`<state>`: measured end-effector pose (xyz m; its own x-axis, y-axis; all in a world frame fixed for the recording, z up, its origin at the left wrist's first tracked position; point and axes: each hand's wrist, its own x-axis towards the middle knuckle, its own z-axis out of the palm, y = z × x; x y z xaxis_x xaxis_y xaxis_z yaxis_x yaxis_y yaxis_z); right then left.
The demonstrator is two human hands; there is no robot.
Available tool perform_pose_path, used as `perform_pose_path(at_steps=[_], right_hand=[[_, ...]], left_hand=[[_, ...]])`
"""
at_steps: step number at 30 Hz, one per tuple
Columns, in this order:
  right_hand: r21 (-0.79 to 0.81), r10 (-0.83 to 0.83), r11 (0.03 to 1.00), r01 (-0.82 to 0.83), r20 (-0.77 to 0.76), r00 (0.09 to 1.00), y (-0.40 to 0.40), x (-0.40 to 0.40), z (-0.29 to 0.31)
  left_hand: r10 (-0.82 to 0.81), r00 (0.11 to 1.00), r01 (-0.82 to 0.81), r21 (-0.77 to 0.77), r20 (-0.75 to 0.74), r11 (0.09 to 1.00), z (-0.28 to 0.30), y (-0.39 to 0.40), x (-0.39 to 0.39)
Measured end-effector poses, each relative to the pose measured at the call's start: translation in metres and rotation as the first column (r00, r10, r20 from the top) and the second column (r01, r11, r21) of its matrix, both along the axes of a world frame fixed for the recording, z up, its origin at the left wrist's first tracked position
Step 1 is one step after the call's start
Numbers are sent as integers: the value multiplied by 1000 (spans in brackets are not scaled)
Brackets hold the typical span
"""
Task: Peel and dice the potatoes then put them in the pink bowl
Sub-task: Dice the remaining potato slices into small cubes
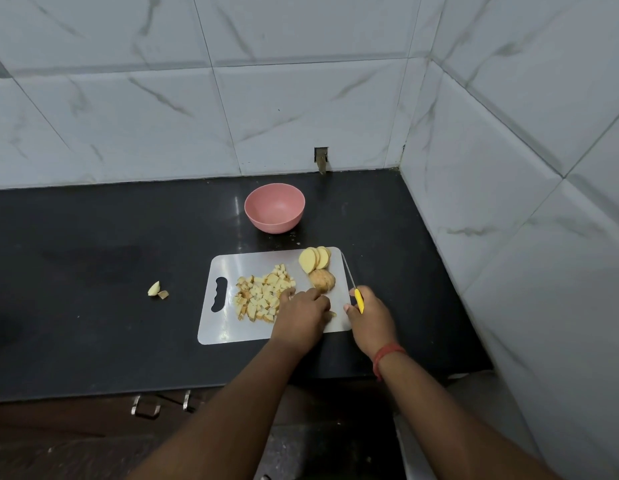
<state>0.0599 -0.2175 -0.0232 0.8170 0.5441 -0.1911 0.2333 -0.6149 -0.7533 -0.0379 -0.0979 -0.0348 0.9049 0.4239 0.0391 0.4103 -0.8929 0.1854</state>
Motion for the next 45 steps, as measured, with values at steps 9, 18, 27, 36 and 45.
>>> perform_pose_path(at_steps=[9,18,27,36,45], right_hand=[[-42,30,999,-29,20,999,-7,-11,1],[-32,22,999,-23,-25,999,-12,-12,0],[-37,15,999,-16,-51,999,-12,-12,-1],[-29,15,999,-16,-50,999,-11,-9,2],[-32,12,999,-14,-54,998,-6,-5,2]], left_hand=[[54,997,-50,84,-50,995,-1,4,-11],[165,986,-165,-23,-14,986,4,-8,0],[193,981,-193,-136,-9,972,2,-6,4],[182,981,-176,78,-72,981,12,-2,10],[37,999,-36,-49,36,998,5,4,1]])
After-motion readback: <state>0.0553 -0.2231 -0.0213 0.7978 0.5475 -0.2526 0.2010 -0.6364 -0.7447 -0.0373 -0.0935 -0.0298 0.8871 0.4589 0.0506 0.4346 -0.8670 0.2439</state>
